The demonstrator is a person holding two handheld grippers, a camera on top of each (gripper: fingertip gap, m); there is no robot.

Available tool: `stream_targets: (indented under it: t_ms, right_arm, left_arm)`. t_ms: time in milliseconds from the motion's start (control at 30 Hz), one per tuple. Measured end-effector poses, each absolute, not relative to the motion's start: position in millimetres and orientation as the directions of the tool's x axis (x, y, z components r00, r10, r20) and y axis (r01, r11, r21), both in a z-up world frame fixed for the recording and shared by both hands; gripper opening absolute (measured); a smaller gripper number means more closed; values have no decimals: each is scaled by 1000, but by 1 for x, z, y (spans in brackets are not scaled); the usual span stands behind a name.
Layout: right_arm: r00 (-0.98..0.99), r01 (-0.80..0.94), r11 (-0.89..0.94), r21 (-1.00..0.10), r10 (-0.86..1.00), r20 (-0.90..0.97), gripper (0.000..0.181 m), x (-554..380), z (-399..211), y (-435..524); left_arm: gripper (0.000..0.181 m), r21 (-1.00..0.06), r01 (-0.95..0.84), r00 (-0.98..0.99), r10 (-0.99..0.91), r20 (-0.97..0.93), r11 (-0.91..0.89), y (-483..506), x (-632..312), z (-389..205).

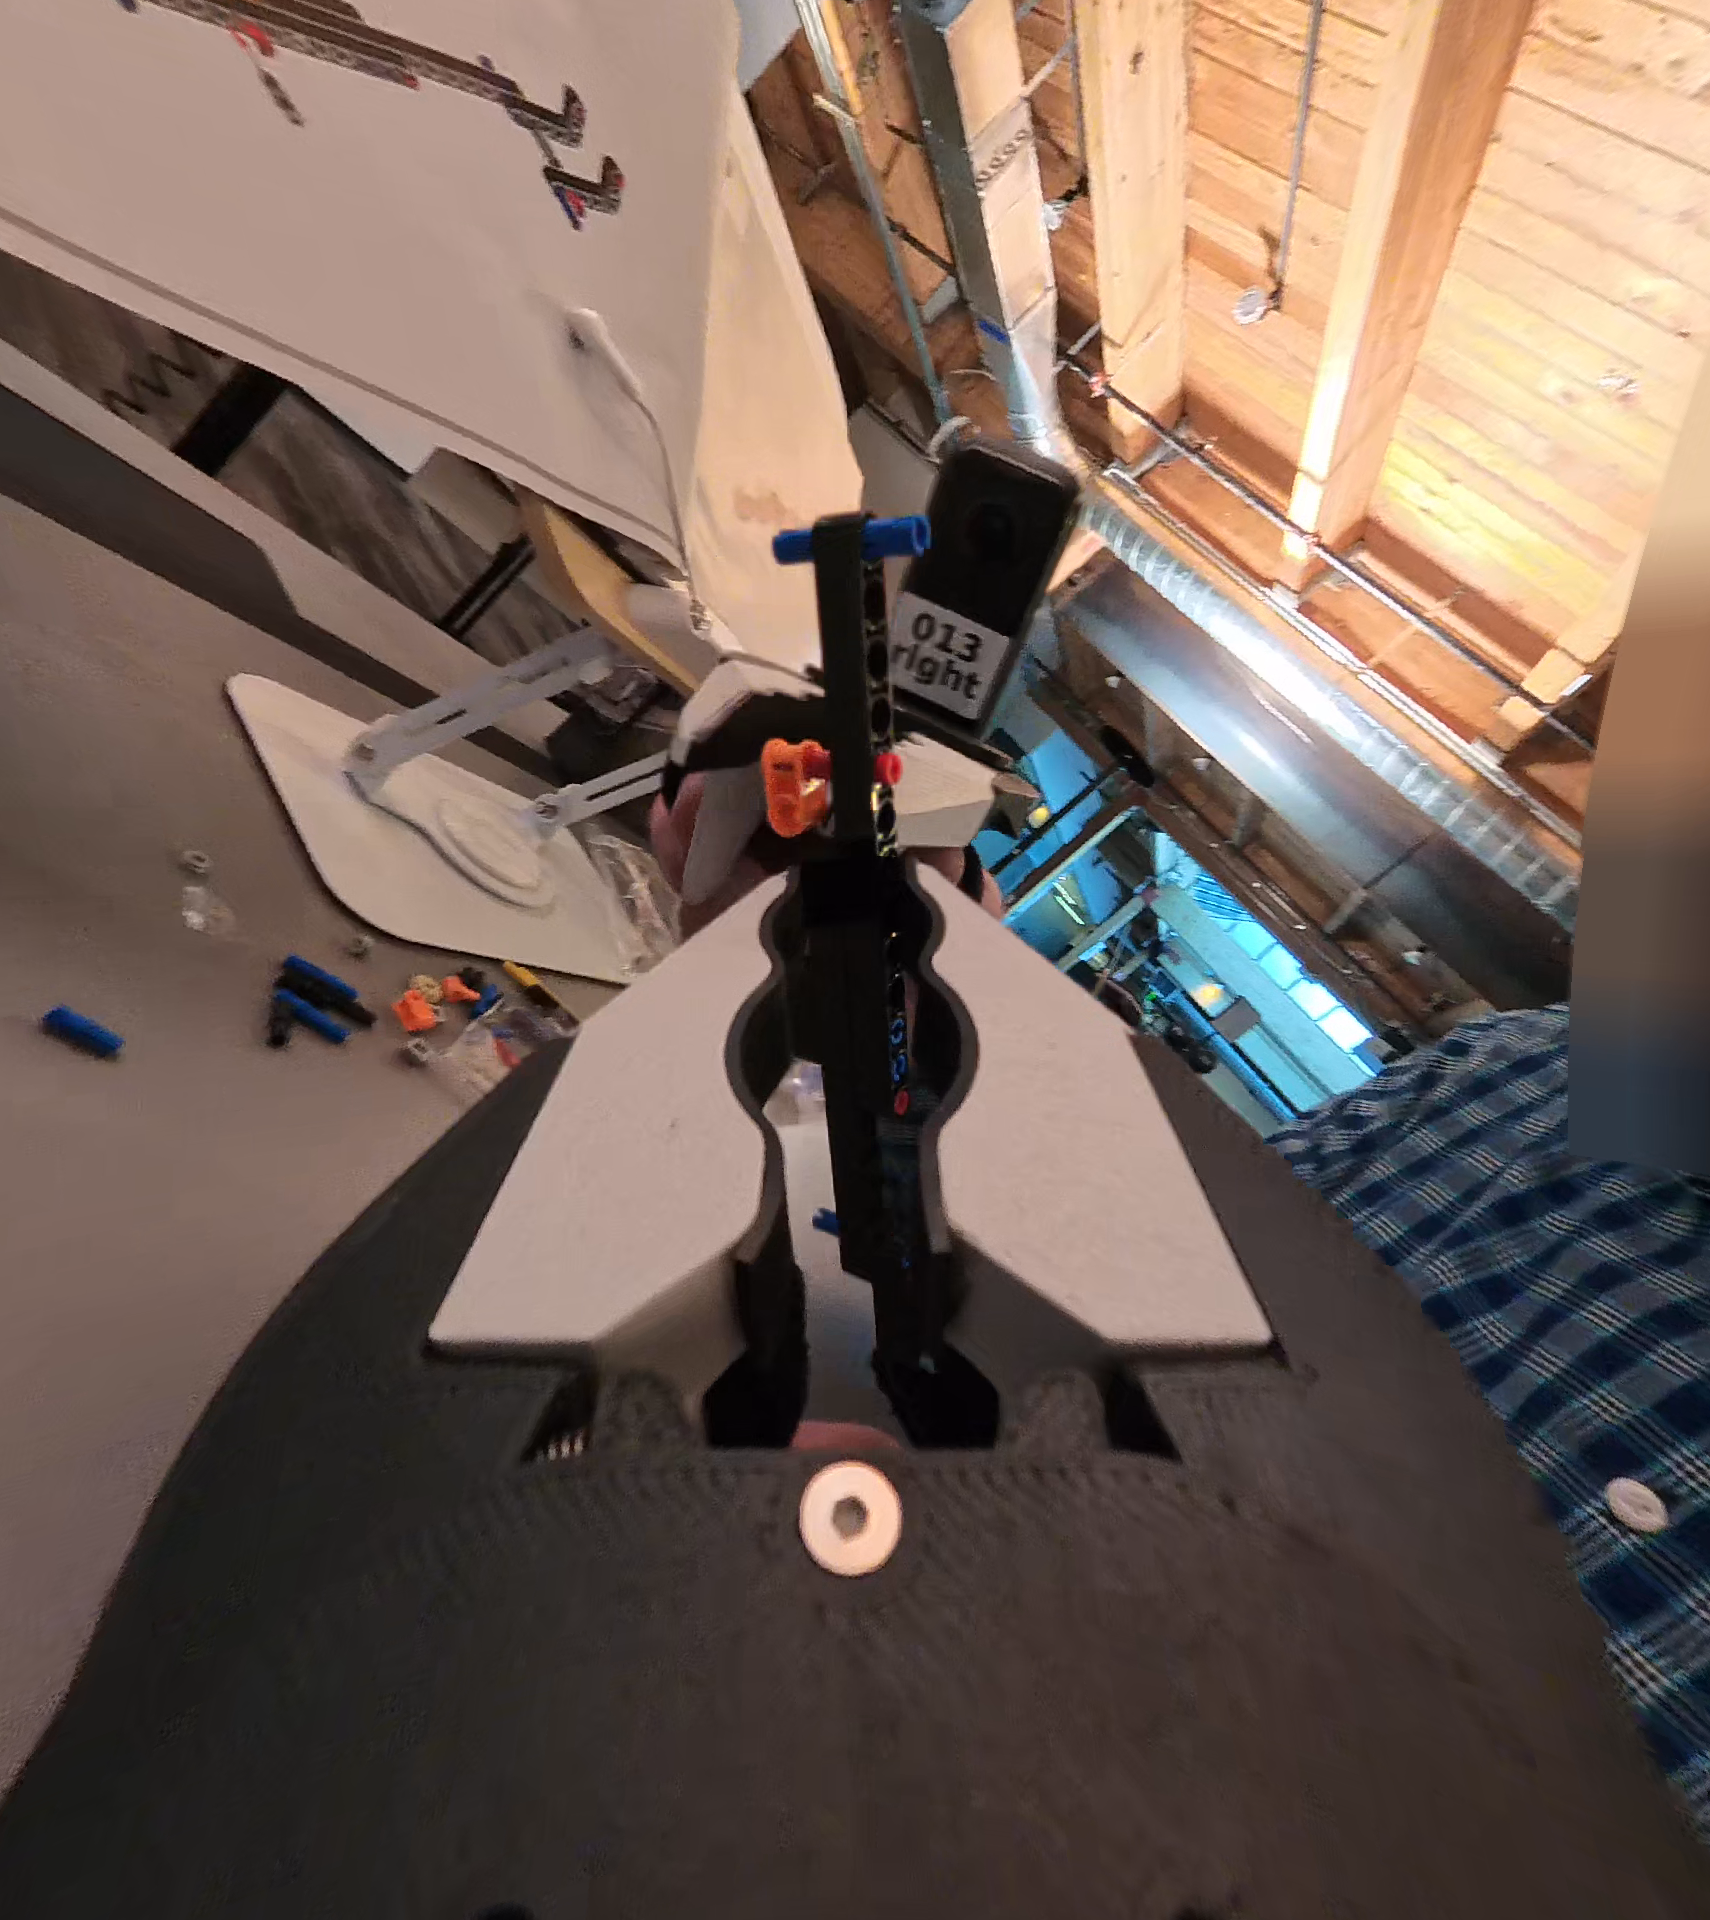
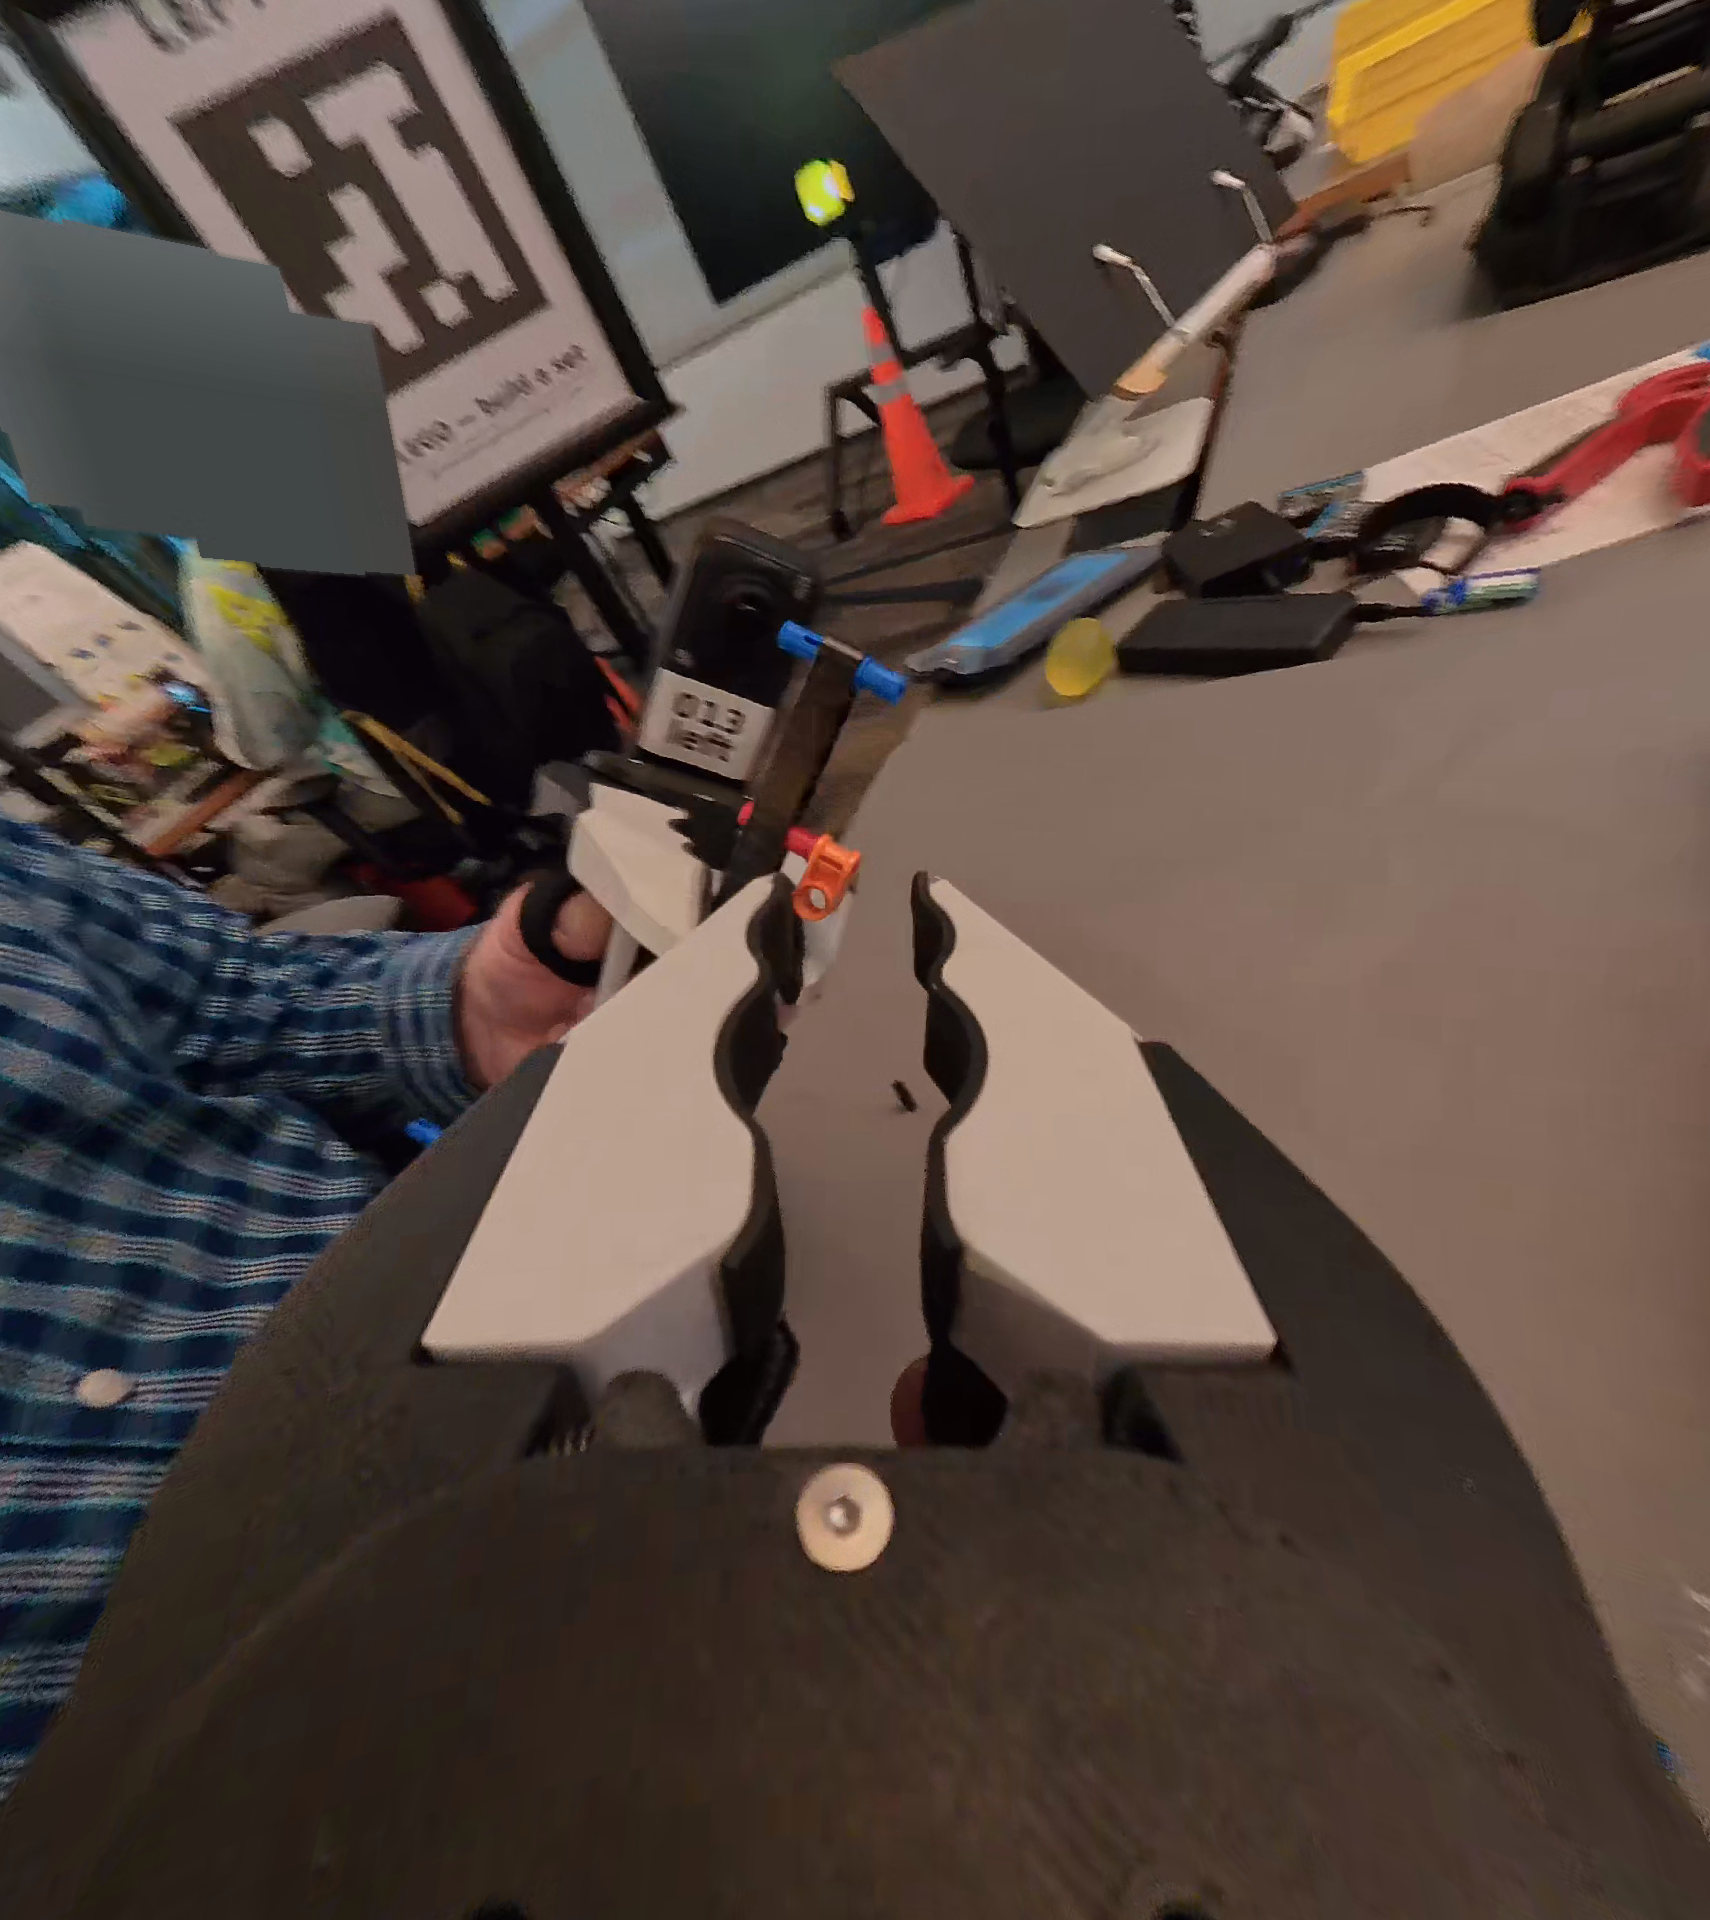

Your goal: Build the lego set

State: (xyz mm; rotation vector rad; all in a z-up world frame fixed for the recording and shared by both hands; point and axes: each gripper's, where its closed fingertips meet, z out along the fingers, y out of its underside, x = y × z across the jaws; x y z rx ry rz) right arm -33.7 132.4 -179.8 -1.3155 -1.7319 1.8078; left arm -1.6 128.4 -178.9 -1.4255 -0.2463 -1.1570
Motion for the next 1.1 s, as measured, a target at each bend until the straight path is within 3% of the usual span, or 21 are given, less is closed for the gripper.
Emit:
stream_targets:
  t_ms: [267, 367, 567, 733, 900, 1100]
  right_arm:
    - [-743, 395, -455, -798, 353, -569, 12, -10, -151, 106]
    - [-759, 401, -489, -775, 297, -580, 7, -6, -149, 105]
    - [-720, 381, -512, -770, 358, -594, 5, -9, -154, 112]
    - [-652, 361, -476, -802, 486, -582, 5, -12, -162, 114]
    - [-613, 336, -419, -843, 583, -534, 5, -11, -163, 114]
    - [-629, 311, -395, -864, 596, -499, 4, -11, -159, 109]
  left_arm:
    - [15, -587, 737, 242, -679, 693, -336, 106, 18, -155]
    - [16, -578, 737, 199, -705, 681, -350, 102, 23, -153]
    - [16, -602, 736, 289, -660, 694, -310, 109, 14, -160]
    - [30, -728, 645, 515, -572, 639, -233, 117, 6, -166]
    - [8, -828, 515, 645, -536, 545, -221, 122, 11, -173]
    - [5, -790, 564, 569, -580, 582, -240, 119, 12, -170]
